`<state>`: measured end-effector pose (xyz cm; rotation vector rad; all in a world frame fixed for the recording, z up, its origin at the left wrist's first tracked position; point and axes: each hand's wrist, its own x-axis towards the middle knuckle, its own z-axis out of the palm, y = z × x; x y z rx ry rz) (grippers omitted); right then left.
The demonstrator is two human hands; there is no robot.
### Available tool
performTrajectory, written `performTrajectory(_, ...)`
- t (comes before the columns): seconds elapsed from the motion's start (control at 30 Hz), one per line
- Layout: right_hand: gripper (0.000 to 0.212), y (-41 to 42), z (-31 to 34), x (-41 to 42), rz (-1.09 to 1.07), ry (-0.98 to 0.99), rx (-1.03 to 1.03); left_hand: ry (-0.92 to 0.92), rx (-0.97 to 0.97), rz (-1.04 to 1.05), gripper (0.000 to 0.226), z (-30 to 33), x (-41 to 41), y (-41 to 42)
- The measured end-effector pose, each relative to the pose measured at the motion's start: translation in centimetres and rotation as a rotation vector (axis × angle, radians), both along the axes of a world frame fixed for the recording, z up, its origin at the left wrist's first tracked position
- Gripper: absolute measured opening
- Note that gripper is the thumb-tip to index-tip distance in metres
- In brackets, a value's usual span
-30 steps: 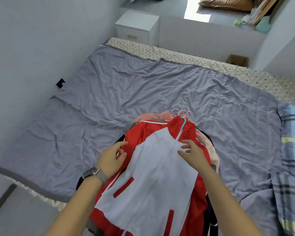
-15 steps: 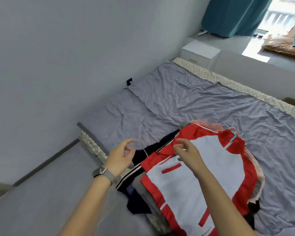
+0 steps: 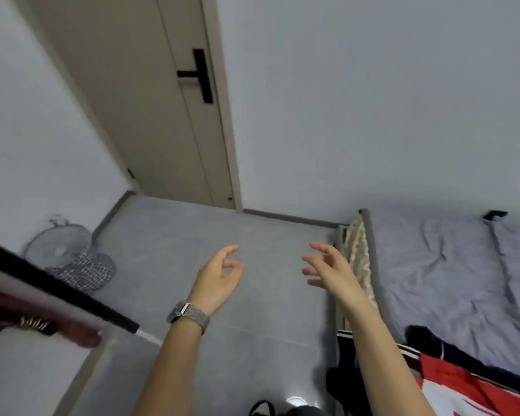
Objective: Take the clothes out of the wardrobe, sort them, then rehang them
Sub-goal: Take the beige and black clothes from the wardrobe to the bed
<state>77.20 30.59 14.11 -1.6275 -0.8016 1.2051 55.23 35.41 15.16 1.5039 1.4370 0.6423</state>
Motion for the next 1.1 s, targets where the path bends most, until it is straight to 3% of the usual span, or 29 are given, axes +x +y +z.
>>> performTrajectory(0.37, 0.022, 1.6, 2.4, -20.6, 0.665, 0.028, -0.008, -0.199, 0.004, 0.716, 0.027, 1.3, -18.0, -11.4)
performTrajectory(0.63, 0.022, 0.6, 2.4, -38.7, 1.046, -0.010, 0.031, -0.197, 0.075, 1.105, 0.028, 1.7, -32.0, -20.2)
performTrajectory(0.83, 0.025, 0.2, 1.2, -52.7, 1.279, -0.125, 0.132, -0.090, 0.088, 1.242, 0.031, 1.7, -43.2, -24.3)
performTrajectory(1.1, 0.025, 2.3, -0.5, -64.4, 1.331, -0.210, 0.154, -0.115, 0.056, 1.283, 0.032, 1.9, -52.7, -24.0)
